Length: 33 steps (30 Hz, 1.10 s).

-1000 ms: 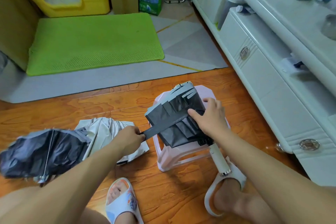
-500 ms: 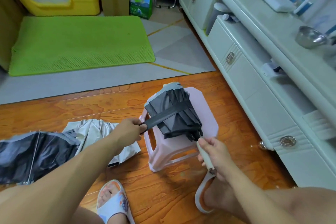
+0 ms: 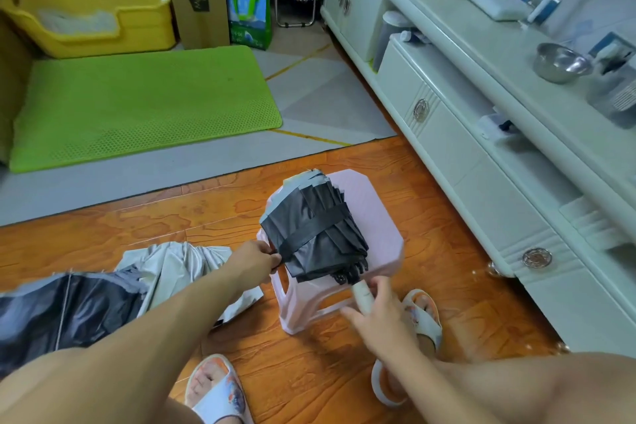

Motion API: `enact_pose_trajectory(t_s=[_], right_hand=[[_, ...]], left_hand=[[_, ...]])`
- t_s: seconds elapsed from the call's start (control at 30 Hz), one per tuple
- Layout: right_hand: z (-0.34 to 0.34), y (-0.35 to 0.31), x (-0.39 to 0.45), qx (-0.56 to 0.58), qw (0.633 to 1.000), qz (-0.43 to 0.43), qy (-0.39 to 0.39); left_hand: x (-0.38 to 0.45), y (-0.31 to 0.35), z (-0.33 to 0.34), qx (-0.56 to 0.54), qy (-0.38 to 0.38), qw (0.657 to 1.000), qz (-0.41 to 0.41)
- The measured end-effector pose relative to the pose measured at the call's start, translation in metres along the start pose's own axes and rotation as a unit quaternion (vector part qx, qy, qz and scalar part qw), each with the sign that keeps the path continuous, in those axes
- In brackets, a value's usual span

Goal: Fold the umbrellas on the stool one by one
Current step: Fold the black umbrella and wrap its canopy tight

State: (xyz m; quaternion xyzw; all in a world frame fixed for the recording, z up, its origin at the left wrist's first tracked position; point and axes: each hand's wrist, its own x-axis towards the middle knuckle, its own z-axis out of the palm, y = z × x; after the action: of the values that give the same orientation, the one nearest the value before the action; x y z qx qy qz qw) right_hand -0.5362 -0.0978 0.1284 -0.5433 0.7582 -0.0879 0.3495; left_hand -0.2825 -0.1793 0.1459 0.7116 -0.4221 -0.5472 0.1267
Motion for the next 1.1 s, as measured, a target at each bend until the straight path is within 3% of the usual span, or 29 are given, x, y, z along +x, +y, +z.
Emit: enact_pose_trajectory(t_s=[0.17,0.27,0.37,0.47,0.6,0.7,0.73,0.83,0.97,1.1], right_hand=[[-0.002,-0.004,0.000,-0.008,0.999,-0.002,0.040],[-0.025,-0.022,0.006,0.085,0.979,-0.113,0.146],[-0.040,-0.061,0.039,-0.018,0.970,-0.232,0.068],[-0.037,-0.095,0.071,-0.120,0.972,-0.200,-0.033],[-0.030,-0.099,0.088,-0.028,0.986,-0.164,0.000],[-0.036,-0.091,0.102,0.141,0.987,-0.072,-0.004],[-0.042,-0.089,0.108,0.238,0.971,-0.018,-0.015],[-0.065,-0.077,0.124,0.469,0.874,0.118,-0.055],[-0.082,-0.069,0.124,0.519,0.831,0.152,-0.130],[-0.088,-0.071,0.128,0.474,0.857,0.124,-0.160]], left_hand=[[-0.005,0.004,0.002,-0.020,0.013,1.000,-0.011],[-0.018,0.011,0.004,-0.005,0.040,0.999,0.016],[-0.040,0.032,0.005,-0.031,0.087,0.992,0.083],[-0.066,0.057,0.002,-0.143,0.080,0.973,0.161],[-0.079,0.075,-0.002,-0.222,0.017,0.949,0.222],[-0.063,0.065,0.002,-0.183,0.096,0.972,0.111],[-0.056,0.058,0.005,-0.182,0.095,0.978,0.048],[-0.043,0.043,0.012,-0.239,0.023,0.968,-0.075],[-0.033,0.043,0.010,-0.266,0.026,0.960,-0.086],[-0.027,0.047,0.011,-0.288,0.023,0.953,-0.096]])
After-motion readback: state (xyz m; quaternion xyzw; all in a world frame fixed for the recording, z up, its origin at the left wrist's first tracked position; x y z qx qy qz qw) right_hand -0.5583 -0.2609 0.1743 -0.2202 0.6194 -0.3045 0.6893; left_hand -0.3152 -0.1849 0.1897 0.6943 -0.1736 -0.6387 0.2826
